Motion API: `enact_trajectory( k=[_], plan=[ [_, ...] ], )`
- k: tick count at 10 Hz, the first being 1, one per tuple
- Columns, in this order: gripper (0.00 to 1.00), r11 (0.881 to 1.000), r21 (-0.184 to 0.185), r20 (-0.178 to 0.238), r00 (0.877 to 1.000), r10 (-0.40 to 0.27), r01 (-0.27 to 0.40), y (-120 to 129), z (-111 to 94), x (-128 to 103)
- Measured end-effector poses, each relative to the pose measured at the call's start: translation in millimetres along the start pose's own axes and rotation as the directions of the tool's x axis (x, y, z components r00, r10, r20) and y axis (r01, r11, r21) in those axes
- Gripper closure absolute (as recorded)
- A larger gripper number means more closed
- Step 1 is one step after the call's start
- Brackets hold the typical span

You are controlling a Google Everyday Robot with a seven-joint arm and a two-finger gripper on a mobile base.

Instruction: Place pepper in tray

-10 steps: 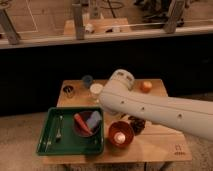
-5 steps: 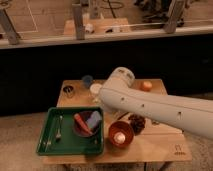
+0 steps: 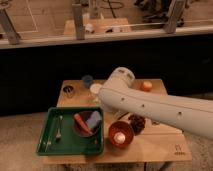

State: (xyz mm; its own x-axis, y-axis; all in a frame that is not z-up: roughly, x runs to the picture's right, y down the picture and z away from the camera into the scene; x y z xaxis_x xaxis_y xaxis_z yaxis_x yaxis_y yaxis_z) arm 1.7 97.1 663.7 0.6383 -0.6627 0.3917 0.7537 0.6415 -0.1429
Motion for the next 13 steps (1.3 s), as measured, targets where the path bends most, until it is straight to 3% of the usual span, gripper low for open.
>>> enact_trajectory(
  k=[7, 8, 10, 13],
  plan=[
    [0.20, 1.000, -0.003, 0.004, 1.000, -0.006, 0.006, 0, 0, 0],
    [0.20, 0.999, -0.010, 0.032, 0.999, -0.044, 0.044, -4, 0, -1],
    [0.20, 0.993, -0.017, 0.131, 0.984, -0.118, 0.121, -13, 13, -5],
    [0.20, 0.974, -0.028, 0.192, 0.958, -0.214, 0.223, -39, 27, -16]
  ],
)
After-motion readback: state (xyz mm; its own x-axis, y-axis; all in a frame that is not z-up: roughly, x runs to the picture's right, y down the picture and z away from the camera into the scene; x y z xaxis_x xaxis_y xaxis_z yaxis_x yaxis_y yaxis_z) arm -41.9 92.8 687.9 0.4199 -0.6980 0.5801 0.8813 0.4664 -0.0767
